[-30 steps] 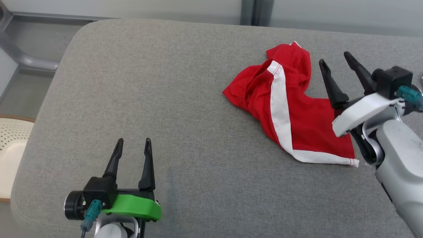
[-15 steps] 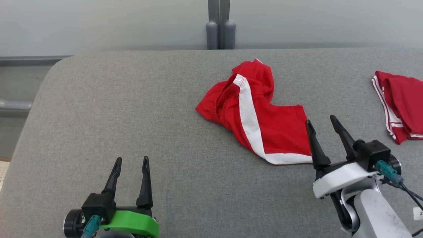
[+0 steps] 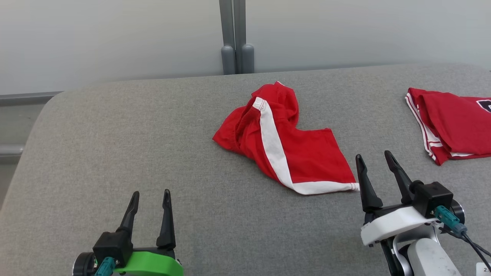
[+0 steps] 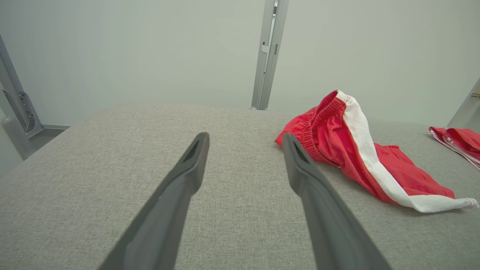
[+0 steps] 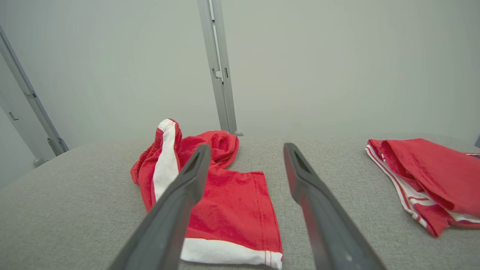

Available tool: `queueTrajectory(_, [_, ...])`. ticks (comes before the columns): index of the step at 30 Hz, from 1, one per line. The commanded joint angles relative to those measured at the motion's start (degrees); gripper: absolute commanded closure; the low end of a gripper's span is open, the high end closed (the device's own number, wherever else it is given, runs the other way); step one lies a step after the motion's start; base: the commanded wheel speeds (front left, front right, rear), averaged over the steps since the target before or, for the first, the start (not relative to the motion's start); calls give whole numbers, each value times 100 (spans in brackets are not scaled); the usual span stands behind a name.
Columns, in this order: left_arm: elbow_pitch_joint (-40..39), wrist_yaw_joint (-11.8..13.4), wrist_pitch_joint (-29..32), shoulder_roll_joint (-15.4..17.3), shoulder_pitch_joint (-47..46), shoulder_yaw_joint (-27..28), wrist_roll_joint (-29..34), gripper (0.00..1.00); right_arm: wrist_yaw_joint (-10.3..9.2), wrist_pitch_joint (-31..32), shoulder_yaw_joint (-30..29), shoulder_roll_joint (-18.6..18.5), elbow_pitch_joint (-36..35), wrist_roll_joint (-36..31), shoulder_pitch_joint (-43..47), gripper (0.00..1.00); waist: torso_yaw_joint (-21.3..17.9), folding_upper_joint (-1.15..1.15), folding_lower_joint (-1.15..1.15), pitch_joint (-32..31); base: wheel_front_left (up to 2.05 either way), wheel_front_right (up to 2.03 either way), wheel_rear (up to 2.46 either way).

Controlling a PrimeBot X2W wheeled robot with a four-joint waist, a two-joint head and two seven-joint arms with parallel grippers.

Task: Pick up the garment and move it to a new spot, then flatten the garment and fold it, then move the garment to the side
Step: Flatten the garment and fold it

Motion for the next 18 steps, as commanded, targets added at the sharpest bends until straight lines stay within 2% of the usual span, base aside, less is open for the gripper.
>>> queueTrajectory(1, [-15,31,-2,12,56,15,-10,0,-8,-14,1,4,-27,-30,35,0,-21,0,0,4,0,0,0])
queueTrajectory(8, [-14,-10,-1,12,-7,20,65,0,-8,-14,44,38,-44,-67,-10,0,-66,0,0,75,0,0,0])
queueTrajectory(14, [323,-287,43,13,-656,-163,176,0,-8,-14,89,32,-58,-101,-154,0,-134,0,0,299,0,0,0])
queueTrajectory(18, [710,-511,452,13,-1485,-381,72,0,-8,-14,177,23,-26,-97,-285,0,-258,0,0,512,0,0,0])
